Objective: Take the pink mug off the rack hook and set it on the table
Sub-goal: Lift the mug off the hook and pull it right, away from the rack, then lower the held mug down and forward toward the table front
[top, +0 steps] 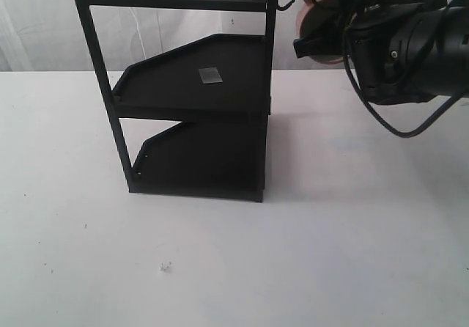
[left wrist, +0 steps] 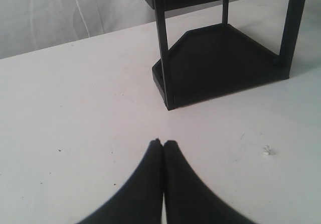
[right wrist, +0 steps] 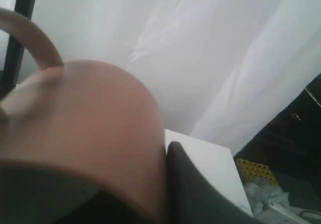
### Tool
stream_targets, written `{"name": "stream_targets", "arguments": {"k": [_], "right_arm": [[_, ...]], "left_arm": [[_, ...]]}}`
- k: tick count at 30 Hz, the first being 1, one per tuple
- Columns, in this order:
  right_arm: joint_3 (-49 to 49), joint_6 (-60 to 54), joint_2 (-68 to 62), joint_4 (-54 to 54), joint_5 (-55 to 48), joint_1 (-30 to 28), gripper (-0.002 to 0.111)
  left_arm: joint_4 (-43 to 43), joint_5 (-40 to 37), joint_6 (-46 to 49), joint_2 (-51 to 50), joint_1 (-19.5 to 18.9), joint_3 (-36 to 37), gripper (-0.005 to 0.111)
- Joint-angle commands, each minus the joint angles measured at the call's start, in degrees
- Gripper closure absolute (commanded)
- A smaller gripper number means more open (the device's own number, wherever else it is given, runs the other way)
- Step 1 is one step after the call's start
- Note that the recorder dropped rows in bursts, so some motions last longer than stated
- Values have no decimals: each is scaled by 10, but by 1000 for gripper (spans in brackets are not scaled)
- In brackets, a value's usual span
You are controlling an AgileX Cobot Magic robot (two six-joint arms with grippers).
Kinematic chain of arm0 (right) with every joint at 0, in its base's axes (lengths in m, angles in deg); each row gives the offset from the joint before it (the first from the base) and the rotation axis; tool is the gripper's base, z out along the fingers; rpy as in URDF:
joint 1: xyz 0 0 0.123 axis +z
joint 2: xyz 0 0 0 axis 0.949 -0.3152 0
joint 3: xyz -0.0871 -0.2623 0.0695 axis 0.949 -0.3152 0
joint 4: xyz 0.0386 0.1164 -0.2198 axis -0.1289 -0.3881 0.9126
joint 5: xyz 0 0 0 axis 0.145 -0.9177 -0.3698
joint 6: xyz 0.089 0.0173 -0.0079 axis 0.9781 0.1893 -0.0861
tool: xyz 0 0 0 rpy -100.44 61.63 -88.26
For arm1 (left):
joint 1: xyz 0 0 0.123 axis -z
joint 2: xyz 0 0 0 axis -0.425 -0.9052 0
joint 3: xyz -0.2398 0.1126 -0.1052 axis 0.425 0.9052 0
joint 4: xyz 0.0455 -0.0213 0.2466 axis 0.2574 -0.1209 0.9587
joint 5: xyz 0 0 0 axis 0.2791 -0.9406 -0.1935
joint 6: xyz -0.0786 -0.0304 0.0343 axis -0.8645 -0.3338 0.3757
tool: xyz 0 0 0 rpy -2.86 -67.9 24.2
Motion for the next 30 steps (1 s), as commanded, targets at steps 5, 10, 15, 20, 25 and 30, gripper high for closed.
{"name": "stream_targets", "arguments": {"k": [5, 10, 15, 20, 25, 30], "right_arm": [[0, -79, 30, -69, 23, -41, 108], [0, -203, 48, -163, 41, -65, 108], [0, -378, 69, -304, 69, -88, 108], [0, -587, 86, -470, 65, -100, 108], [0, -700, 97, -579, 41, -100, 108], [0, -774, 99, -646, -7, -100, 108]], "left_arm": [[-1, -3, -3, 3, -2, 2, 107], [-1, -3, -3, 3, -2, 2, 107], [-1, -3, -3, 3, -2, 2, 107], [-1, -3, -3, 3, -2, 2, 107], [-1, -3, -3, 3, -2, 2, 107], [-1, -3, -3, 3, -2, 2, 107]]}}
